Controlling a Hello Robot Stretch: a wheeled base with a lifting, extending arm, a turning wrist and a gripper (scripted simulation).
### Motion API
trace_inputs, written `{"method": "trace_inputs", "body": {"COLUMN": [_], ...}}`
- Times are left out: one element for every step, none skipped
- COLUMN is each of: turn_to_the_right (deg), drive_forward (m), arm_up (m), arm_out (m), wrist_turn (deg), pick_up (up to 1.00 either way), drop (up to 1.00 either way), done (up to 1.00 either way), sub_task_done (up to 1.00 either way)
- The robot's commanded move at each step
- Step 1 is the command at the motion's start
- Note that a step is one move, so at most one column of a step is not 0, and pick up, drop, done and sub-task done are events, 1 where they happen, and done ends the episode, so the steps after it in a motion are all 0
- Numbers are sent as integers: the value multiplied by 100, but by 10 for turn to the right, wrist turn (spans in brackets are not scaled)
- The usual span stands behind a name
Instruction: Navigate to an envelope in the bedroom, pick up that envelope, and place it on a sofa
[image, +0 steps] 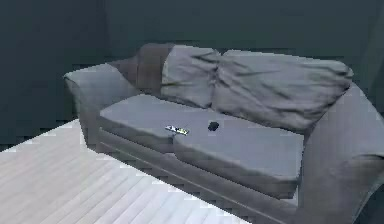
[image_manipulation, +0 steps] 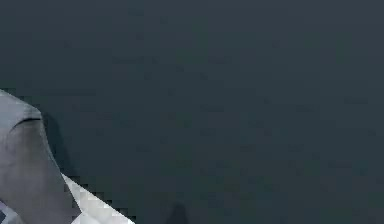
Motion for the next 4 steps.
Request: {"method": "trace_inputs", "body": {"turn_to_the_right": [-450, -420, 0, 0], "drive_forward": [0, 0, 100, 100], "arm_up": [0, 0, 0, 0], "arm_out": [0, 0, 0, 0], "wrist_turn": [0, 0, 0, 0], "pick_up": [0, 0, 0, 0], "drop": [0, 0, 0, 0], "done": [0, 0, 0, 0], "sub_task_done": [0, 0, 0, 0]}}
